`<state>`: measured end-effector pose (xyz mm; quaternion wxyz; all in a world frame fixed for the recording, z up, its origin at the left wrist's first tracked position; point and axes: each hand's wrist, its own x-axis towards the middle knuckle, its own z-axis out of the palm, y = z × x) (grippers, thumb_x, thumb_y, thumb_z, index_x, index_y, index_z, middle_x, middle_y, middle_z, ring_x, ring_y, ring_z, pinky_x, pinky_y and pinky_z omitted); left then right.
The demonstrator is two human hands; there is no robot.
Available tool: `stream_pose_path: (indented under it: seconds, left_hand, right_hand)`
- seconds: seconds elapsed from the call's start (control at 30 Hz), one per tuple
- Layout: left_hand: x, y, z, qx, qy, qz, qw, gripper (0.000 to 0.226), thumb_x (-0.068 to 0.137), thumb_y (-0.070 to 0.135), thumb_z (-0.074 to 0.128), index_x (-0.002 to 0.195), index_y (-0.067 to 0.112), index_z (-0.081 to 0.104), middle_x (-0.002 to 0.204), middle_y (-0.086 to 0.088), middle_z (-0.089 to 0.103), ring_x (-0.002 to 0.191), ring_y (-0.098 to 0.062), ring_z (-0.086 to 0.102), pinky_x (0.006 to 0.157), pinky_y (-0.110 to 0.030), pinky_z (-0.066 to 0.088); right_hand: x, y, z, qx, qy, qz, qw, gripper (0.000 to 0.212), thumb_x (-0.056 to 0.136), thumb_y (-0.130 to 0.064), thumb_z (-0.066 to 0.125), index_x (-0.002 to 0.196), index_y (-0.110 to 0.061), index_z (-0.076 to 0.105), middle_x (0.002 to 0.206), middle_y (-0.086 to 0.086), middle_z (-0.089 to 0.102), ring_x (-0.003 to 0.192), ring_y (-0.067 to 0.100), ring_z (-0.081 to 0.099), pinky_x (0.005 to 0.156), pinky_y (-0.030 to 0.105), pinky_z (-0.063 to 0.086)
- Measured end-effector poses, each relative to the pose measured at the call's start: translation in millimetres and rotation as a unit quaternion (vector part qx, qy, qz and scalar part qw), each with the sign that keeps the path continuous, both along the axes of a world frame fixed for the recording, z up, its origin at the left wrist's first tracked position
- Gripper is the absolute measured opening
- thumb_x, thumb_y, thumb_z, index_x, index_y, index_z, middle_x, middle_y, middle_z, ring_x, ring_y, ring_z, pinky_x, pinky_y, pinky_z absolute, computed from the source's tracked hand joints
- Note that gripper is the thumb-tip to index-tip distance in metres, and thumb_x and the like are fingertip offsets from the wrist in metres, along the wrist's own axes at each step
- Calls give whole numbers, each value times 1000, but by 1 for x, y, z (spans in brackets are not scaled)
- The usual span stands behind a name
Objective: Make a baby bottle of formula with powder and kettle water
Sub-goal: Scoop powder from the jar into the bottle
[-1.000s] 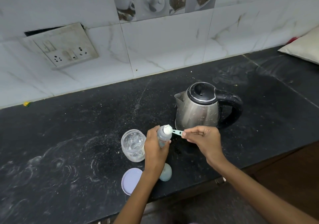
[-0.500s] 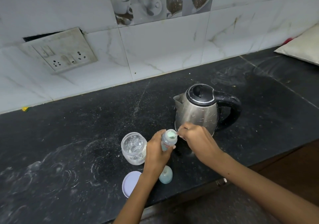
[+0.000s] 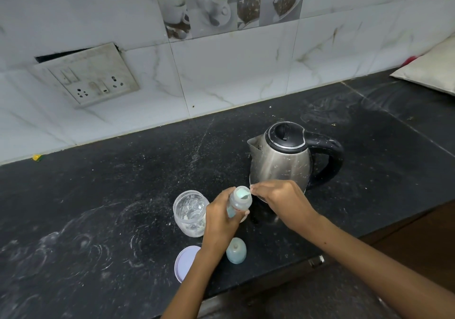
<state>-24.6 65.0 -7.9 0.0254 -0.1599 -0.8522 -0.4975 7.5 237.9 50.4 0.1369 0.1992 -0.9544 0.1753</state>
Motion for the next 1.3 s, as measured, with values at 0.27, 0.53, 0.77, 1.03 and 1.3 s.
stream_pose_path:
  seconds: [0.27, 0.53, 0.77, 1.03, 1.3]
  left_hand:
    - [-2, 0, 3, -17, 27, -8, 999, 52, 71, 12, 81, 119, 11, 62, 115, 1, 69, 105, -14, 64, 91, -28, 50]
    - [4, 1, 2, -32, 35, -26, 999, 51, 73, 12, 80, 120, 11, 61, 116, 2, 68, 104, -10, 62, 90, -16, 46]
    - [6, 1, 1, -31, 46, -29, 998, 51, 75, 12, 79, 122, 8, 60, 117, -1, 67, 105, -14, 62, 90, -21, 47]
    - [6, 1, 0, -38, 41, -32, 998, 55, 71, 10, 81, 121, 9, 60, 117, -1, 67, 105, -12, 61, 90, -17, 45]
    - [8, 3, -2, -45, 39, -38, 998, 52, 73, 10, 80, 120, 8, 60, 116, 0, 67, 103, -12, 62, 87, -3, 38]
  right_hand:
    - [-1, 3, 7, 47, -20, -7, 999, 14, 85, -9, 69, 97, -12, 76, 91, 3, 76, 83, 19, 73, 68, 32, 58]
    - [-4, 10, 12, 68, -47, -4, 997, 11, 80, -5, 71, 82, -16, 74, 78, 0, 73, 70, 15, 69, 62, 31, 55]
    - [-1, 12, 17, 53, -49, 6, 997, 16, 79, -4, 69, 88, -16, 74, 81, 0, 74, 72, 16, 69, 63, 32, 55]
    - [-1, 15, 11, 90, -70, 12, 993, 16, 89, -11, 61, 97, -18, 73, 92, 0, 74, 84, 15, 69, 71, 31, 53]
    - [-5, 18, 10, 20, -98, -10, 995, 17, 86, 1, 57, 88, -6, 73, 88, 9, 74, 85, 25, 69, 76, 36, 52]
